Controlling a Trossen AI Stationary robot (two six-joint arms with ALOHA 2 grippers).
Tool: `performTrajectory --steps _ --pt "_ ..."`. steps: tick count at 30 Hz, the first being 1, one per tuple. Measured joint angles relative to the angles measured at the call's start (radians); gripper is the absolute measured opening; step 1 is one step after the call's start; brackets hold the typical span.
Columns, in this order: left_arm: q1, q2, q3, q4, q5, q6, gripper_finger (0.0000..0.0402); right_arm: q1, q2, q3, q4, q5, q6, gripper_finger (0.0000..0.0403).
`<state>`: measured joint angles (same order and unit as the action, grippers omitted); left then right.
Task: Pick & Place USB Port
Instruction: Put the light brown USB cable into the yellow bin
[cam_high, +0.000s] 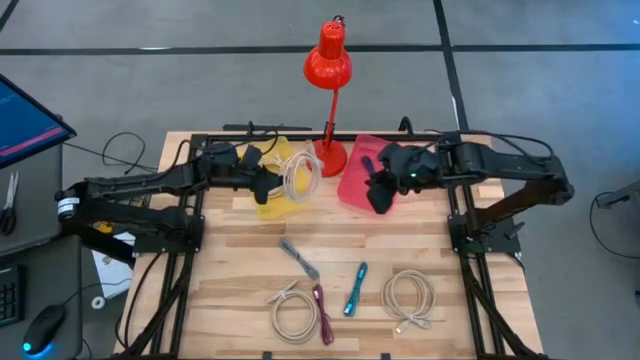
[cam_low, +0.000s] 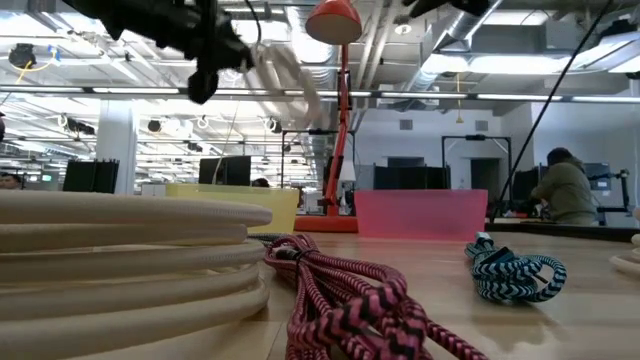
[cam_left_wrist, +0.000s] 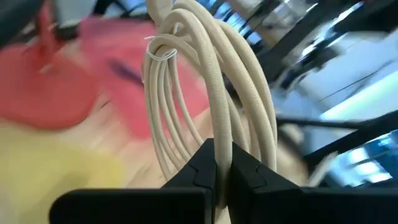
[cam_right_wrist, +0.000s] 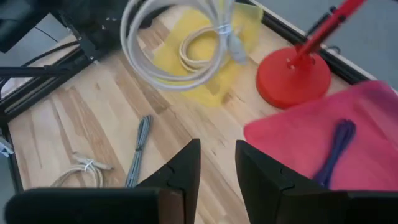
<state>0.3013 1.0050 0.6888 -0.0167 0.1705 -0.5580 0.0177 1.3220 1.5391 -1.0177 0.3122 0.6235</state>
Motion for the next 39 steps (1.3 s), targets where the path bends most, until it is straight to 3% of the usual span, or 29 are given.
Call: performTrajectory --steps 8,17,24,39 --pt "0.008 -0.029 0.0 -0.206 -0.16 0.112 0.001 0.0 -0.035 0.0 -0.024 0.038 0.015 0.0092" --pt "0.089 -0.119 0.0 -0.398 -0.238 0.178 0.001 0.0 -0.026 -0.023 -0.025 0.055 0.014 0.0092" --pt "0.123 -0.119 -0.046 -0.382 -0.207 0.211 0.001 0.0 -0.025 -0.033 -0.025 0.077 0.031 0.0092" --pt "0.18 -0.12 -0.316 -0.065 -0.091 0.127 0.001 0.0 -0.024 -0.033 -0.022 0.108 0.032 0.0092"
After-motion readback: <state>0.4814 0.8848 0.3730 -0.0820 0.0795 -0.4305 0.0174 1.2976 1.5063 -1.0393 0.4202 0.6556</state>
